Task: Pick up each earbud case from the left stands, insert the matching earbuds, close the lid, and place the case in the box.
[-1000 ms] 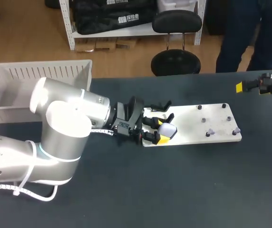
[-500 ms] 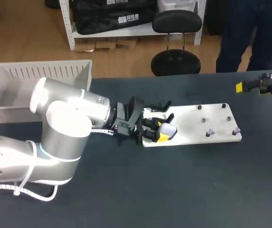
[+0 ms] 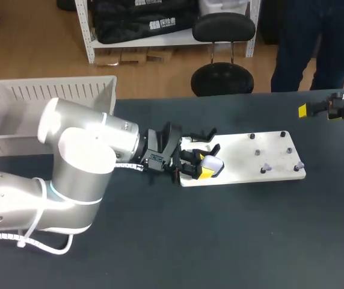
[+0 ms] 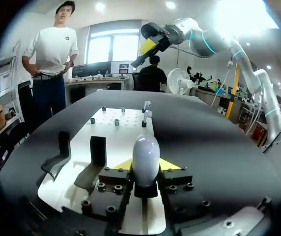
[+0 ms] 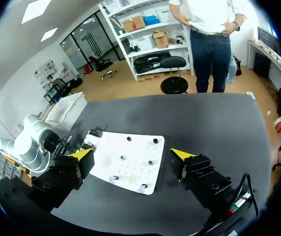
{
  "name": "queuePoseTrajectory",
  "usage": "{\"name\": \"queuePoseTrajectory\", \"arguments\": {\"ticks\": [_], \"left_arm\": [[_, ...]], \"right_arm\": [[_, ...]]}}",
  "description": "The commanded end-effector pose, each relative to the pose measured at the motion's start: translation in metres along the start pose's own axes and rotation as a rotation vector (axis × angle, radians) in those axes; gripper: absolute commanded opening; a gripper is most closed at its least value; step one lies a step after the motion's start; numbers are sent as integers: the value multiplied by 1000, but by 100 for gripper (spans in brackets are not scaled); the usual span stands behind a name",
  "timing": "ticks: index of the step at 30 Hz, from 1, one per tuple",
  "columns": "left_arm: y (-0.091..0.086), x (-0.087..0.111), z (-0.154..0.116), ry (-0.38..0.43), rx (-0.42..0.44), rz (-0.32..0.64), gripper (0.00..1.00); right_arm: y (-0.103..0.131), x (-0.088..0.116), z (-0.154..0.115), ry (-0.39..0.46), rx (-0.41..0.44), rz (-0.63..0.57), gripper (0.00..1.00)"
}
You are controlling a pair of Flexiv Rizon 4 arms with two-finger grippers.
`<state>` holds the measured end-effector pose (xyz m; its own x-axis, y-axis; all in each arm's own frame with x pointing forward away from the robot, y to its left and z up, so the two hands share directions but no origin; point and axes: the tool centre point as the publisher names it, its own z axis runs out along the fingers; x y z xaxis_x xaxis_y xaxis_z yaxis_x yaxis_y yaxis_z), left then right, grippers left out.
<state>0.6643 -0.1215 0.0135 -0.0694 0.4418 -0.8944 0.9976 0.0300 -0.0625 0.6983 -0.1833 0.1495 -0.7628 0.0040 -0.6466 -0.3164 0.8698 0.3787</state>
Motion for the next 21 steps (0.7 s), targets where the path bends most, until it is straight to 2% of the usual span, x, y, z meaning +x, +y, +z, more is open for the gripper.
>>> {"name": "queuePoseTrajectory", "arguments": {"ticks": [1, 7, 11, 13, 16, 18, 21], "left_arm": [[1, -5, -5, -5, 0, 14, 0], [-8, -14, -13, -27, -13, 26, 0], [-14, -24, -27, -46, -84, 32, 0], [-17, -32, -32, -39, -110, 63, 0], [-17, -41, -31, -41, -102, 96, 0], [-15, -45, -26, -31, -101, 103, 0], [-13, -53, -23, -14, -111, 106, 0]], "right_arm": [[-1, 0, 0, 1, -1, -1, 100], [-1, 0, 0, 1, -1, -1, 100], [-1, 0, 0, 1, -1, -1, 100], [-1, 0, 0, 1, -1, -1, 100], [-1, 0, 0, 1, -1, -1, 100], [13, 4, 12, 46, -33, -31, 100], [32, 8, 22, 53, -34, -61, 100]]}}
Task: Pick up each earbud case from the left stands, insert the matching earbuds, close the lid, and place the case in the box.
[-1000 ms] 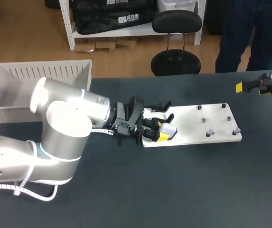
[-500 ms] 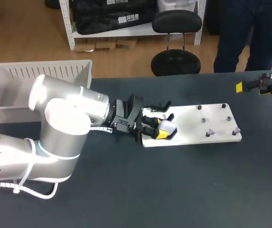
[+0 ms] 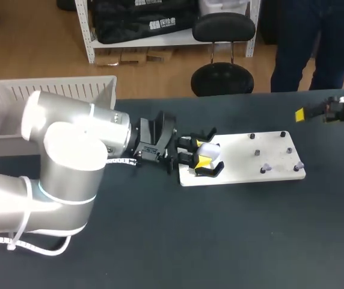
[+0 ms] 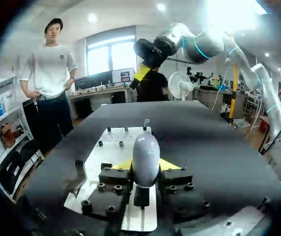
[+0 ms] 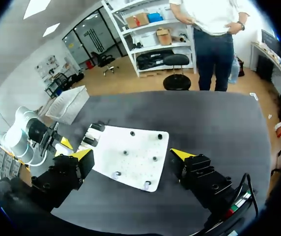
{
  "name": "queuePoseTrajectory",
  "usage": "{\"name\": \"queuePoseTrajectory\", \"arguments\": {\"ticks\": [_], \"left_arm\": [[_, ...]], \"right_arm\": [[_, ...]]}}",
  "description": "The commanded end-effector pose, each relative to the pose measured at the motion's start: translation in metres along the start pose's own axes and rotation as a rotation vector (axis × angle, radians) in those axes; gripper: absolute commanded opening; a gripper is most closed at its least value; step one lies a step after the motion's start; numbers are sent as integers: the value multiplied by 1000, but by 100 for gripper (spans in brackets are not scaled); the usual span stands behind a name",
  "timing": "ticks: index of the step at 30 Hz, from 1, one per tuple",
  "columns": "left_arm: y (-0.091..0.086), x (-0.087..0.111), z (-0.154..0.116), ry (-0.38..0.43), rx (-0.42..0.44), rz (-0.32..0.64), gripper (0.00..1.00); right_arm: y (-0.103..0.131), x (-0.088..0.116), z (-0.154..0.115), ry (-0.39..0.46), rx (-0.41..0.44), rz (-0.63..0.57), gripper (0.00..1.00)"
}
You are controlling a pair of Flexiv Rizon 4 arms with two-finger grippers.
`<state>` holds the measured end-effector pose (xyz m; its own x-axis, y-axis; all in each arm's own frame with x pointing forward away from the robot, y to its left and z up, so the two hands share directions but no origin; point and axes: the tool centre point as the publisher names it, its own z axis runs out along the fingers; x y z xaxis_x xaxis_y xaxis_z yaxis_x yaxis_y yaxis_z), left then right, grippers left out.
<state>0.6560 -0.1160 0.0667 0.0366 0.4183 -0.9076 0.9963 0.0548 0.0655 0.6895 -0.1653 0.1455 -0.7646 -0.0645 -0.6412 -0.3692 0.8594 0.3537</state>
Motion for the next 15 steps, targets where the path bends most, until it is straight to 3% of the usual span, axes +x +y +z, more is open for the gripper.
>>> {"name": "queuePoseTrajectory", "arguments": {"ticks": [1, 6, 15], "left_arm": [[0, -11, 7, 19, -34, 4, 0], [7, -26, 10, 39, -79, 24, 0], [23, -44, 20, 22, -69, 71, 0]], "right_arm": [[20, -1, 18, 13, -14, -4, 100], [43, 5, 22, 16, -36, -6, 100], [73, 21, 28, 44, -86, -27, 100]]}}
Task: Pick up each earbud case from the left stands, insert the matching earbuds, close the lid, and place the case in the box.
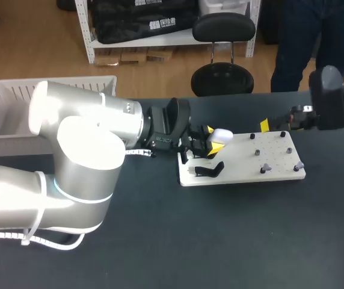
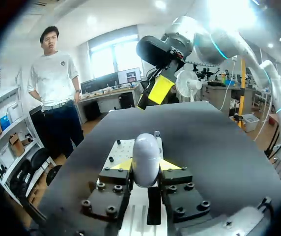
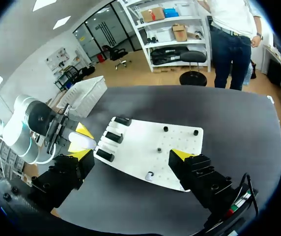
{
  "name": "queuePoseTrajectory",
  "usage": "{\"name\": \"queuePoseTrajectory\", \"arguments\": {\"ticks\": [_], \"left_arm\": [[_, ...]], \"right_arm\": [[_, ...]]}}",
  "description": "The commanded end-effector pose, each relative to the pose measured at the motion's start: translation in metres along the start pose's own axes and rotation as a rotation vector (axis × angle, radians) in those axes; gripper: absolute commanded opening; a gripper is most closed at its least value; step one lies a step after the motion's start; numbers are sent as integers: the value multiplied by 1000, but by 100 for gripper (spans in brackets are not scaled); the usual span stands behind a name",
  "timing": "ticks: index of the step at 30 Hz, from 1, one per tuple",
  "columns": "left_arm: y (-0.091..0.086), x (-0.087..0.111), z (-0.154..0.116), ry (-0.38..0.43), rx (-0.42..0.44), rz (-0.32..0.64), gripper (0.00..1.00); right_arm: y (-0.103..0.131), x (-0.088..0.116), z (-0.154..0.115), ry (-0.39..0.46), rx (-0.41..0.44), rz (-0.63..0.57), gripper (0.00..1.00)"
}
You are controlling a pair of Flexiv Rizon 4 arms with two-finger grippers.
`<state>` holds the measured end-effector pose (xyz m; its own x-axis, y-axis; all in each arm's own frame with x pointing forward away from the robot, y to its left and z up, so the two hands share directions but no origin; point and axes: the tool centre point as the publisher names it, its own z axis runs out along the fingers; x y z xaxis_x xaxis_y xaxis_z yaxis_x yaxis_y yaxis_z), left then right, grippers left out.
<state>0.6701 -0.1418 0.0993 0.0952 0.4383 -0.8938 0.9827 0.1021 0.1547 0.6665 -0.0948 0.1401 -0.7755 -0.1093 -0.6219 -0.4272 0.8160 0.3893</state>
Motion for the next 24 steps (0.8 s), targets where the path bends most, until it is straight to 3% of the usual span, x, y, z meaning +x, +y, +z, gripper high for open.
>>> {"name": "queuePoseTrajectory", "arguments": {"ticks": [1, 11, 24], "left_arm": [[9, -6, 10, 1, 16, 14, 0], [22, -34, 23, -32, 10, 58, 0], [6, -36, 23, -55, 34, 77, 0]], "right_arm": [[8, 5, 2, 5, -14, -3, 100], [25, 13, 8, 10, -53, -11, 100], [26, 8, 15, 18, -69, -24, 100]]}}
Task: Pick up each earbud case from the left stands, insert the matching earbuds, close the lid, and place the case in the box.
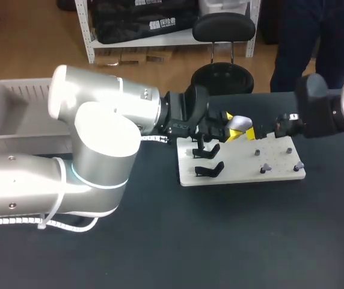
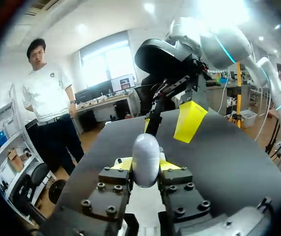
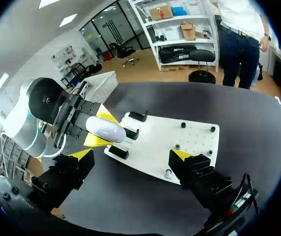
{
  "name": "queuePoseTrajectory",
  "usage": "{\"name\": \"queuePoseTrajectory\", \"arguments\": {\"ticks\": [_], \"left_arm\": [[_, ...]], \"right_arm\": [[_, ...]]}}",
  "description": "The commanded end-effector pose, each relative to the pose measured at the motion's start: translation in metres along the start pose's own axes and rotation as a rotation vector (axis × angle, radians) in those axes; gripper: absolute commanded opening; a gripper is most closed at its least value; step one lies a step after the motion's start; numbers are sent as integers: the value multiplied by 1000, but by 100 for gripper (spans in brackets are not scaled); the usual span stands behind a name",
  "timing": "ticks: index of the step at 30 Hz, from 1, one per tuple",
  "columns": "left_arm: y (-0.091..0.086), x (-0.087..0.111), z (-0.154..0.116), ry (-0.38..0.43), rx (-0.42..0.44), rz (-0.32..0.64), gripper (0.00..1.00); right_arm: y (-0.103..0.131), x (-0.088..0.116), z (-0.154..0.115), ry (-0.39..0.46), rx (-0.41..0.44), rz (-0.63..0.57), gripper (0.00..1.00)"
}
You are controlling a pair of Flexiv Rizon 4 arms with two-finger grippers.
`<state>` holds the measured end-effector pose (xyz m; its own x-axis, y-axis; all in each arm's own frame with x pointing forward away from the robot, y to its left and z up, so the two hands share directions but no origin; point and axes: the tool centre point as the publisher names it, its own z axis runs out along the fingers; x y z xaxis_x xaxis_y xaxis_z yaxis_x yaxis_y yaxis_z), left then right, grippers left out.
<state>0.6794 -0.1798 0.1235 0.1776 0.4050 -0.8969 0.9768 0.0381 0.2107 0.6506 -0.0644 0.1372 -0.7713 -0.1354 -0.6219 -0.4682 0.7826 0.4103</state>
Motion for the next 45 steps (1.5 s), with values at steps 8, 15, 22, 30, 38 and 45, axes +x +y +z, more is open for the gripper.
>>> {"name": "queuePoseTrajectory", "arguments": {"ticks": [8, 15, 22, 30, 38, 45], "left_arm": [[-9, -1, -6, -34, 6, 4, 0], [-14, -3, -9, -61, 22, 9, 0], [-16, 3, -12, -125, 28, -51, 0], [-9, -5, -22, -326, 49, -180, 0], [-6, -24, -25, -386, 59, -205, 0], [-5, -35, -20, -380, 35, -174, 0]], "right_arm": [[-6, -8, 4, -1, -16, -7, 100], [-8, -12, 0, -18, -4, -8, 100], [-8, -18, -19, -23, 88, -40, 100], [-23, -8, -49, 20, 227, -37, 100], [-39, 12, -59, 120, 385, -28, 100], [-60, 28, -66, 174, 493, 6, 100]]}}
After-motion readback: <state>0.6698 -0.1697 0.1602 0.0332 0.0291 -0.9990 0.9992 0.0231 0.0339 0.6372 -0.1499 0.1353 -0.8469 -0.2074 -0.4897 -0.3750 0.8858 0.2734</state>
